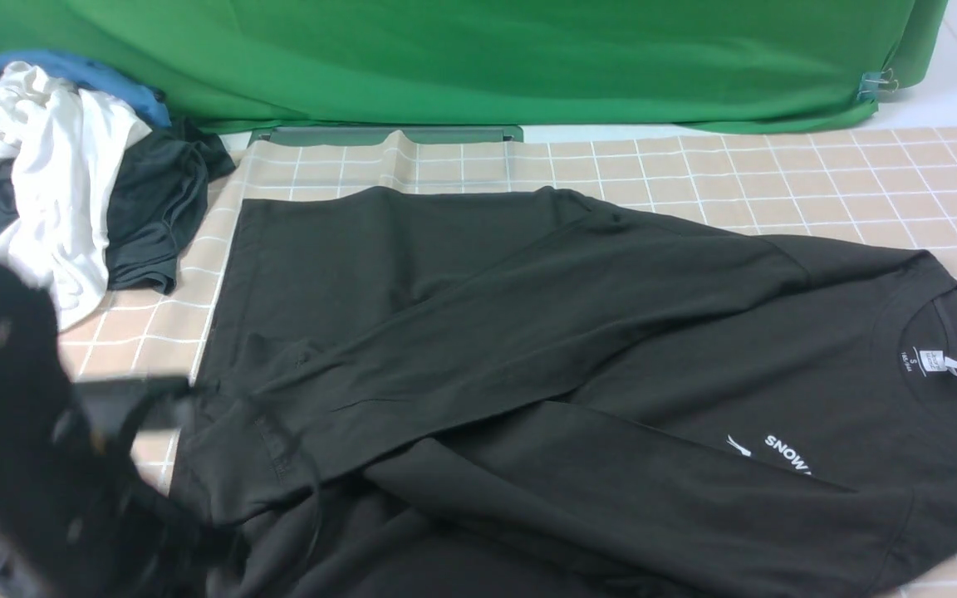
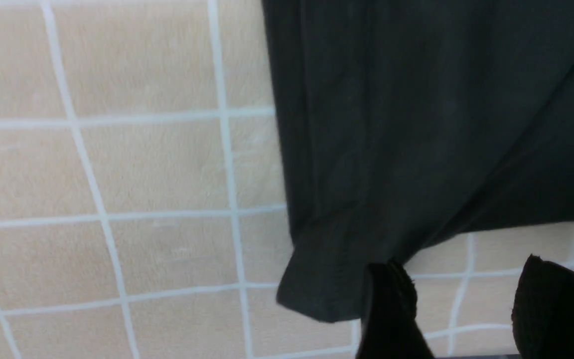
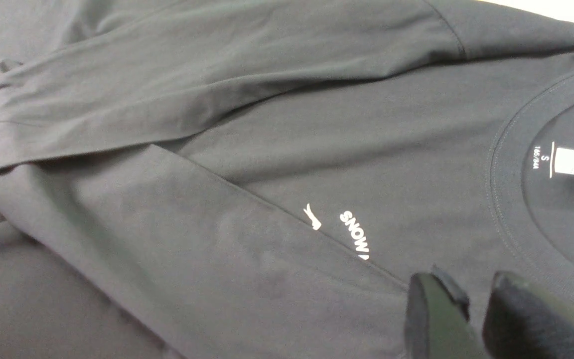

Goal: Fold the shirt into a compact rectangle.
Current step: 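Grasp the near edge of the shirt at its hem and shoulder corners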

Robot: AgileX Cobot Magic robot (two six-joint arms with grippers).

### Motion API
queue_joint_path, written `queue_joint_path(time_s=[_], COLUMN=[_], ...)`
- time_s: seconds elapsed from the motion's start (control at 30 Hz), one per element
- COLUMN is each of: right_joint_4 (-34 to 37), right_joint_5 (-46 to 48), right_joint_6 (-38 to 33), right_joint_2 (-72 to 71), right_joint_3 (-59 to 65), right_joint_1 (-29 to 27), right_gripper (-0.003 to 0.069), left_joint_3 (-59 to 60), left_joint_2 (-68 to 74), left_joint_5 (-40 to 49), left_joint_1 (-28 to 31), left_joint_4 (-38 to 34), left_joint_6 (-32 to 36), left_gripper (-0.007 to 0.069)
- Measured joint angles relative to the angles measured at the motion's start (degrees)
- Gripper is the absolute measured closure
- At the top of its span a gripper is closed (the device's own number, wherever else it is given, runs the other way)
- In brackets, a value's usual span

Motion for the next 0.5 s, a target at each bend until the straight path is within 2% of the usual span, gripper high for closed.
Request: queue_joint_path(time_s=[0.23,0.37,0.5], right_joint_4=[0.0,0.0,0.0], right_joint_5=[-0.19,-0.42,-0.42], right_joint_6=[0.0,0.0,0.0], right_joint_2=[0.0,0.0,0.0], right_joint_3=[0.0,0.0,0.0], right_joint_1=[0.0,0.0,0.0], right_gripper=[0.0462,0.0462,0.0462], left_joint_3=[5.69,5.74,5.74], left_joint_2=[-3.2,-1.13,3.91], left_joint_5=[-4.08,-5.53,-6.08], left_joint_1=[-0.29,-0.29,-0.29], left_joint_4=[6.46,5.19,4.88], left_joint_6=[-6.34,-5.83,-5.68], left_gripper=[0.0212,0.0156,0.0139])
